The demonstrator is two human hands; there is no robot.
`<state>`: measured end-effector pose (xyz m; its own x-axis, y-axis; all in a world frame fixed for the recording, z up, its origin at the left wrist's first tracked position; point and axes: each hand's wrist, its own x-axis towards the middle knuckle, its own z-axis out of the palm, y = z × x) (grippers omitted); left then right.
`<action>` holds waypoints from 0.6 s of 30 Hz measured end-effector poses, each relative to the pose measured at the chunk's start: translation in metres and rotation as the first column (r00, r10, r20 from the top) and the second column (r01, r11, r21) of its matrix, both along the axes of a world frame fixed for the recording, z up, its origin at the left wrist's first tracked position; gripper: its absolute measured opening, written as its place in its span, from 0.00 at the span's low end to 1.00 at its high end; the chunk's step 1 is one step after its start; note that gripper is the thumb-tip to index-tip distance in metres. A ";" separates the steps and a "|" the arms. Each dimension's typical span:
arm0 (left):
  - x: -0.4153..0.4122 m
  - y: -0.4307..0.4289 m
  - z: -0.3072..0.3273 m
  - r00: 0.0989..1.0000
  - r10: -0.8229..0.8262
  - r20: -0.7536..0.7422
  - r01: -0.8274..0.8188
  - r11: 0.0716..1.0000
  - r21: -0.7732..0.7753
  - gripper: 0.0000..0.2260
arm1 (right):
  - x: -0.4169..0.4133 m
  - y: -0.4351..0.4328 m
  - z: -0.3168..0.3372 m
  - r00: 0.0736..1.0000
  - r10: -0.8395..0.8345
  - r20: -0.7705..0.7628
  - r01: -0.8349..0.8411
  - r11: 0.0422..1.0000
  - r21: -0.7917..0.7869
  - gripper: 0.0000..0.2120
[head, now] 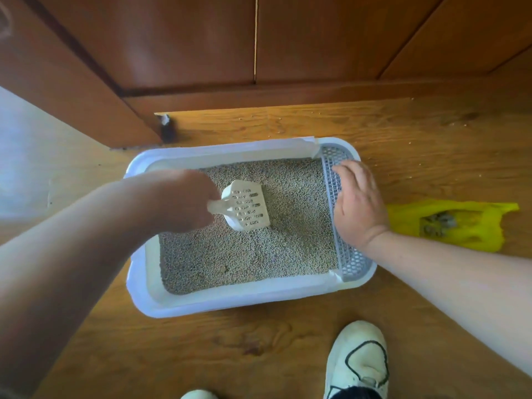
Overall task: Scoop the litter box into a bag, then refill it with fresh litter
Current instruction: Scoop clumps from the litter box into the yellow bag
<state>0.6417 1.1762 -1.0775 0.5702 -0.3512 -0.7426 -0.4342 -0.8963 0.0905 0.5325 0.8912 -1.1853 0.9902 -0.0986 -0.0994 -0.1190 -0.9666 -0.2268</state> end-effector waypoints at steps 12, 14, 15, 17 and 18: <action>-0.028 -0.080 -0.044 0.997 0.021 0.076 -0.014 0.995 -0.097 0.10 | -0.001 -0.003 0.001 1.000 0.020 0.022 -0.021 0.999 0.043 0.28; -0.029 -0.089 -0.052 0.998 0.047 0.044 -0.040 0.990 -0.138 0.10 | 0.000 -0.005 0.001 0.999 0.028 0.029 -0.029 0.998 0.054 0.27; -0.030 -0.093 -0.056 0.998 0.058 0.025 -0.053 0.985 -0.162 0.10 | 0.000 -0.005 0.001 0.999 0.032 0.028 -0.033 0.998 0.056 0.27; -0.032 -0.099 -0.061 0.998 0.060 0.018 -0.055 0.978 -0.200 0.11 | -0.001 -0.006 0.002 0.999 0.035 0.028 -0.036 0.998 0.057 0.26; -0.032 -0.101 -0.063 0.998 0.054 0.031 -0.046 0.976 -0.214 0.11 | -0.002 -0.006 0.002 0.999 0.033 0.028 -0.034 0.998 0.059 0.26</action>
